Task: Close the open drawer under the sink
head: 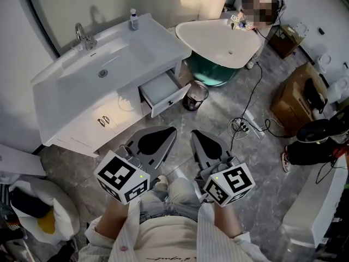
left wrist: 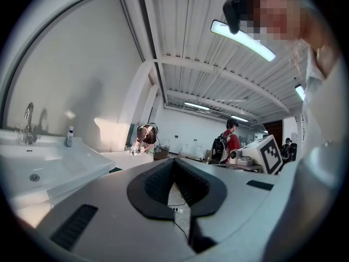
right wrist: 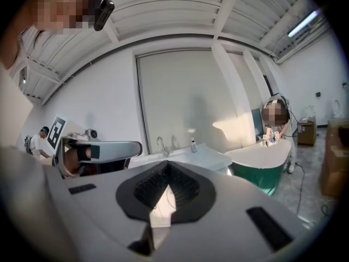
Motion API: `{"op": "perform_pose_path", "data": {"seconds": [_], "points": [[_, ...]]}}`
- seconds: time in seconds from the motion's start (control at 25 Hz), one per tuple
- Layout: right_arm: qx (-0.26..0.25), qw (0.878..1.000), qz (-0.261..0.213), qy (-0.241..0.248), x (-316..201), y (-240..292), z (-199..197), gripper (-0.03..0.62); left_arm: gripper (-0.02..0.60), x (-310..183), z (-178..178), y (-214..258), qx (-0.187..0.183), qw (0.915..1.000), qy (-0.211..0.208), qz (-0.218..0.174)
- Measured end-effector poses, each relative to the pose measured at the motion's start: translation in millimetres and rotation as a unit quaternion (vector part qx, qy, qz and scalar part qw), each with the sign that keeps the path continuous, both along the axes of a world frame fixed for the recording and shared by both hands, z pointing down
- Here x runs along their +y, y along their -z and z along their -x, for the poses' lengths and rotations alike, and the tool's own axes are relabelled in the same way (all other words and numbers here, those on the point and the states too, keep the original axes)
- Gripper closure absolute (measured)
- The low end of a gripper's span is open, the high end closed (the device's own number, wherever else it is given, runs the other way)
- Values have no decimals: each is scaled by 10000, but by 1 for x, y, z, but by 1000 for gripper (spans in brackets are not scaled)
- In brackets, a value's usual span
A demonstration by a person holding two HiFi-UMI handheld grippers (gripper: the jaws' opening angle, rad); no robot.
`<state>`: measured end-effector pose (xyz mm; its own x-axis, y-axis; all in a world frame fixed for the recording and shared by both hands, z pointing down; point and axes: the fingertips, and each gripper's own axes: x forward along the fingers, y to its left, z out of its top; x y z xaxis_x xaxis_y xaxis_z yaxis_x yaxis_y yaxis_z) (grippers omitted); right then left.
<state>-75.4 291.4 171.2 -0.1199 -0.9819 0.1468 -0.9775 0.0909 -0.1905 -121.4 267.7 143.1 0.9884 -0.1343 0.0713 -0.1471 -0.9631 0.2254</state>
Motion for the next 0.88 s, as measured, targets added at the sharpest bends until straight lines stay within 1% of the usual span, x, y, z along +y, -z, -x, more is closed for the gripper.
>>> {"op": "perform_pose_path", "data": {"seconds": [0.24,0.44,0.68,0.88], "points": [[-22,9999,117,-65,-16,-6,-9,585,566,-19,-2,-4,-34,10000,41,75],[-55,9998,192,15,-43,-14,-22,585,566,-47,-11,-8,-40,9997,189,120],[-68,9993,246,267,-92,-19,-50,585,566,-92,-40,-14,-51,9991,408,102],[-88,9978,352,559,-141,-24,-84,585,566,-137,-76,-14,-58,9973,711,147]]}}
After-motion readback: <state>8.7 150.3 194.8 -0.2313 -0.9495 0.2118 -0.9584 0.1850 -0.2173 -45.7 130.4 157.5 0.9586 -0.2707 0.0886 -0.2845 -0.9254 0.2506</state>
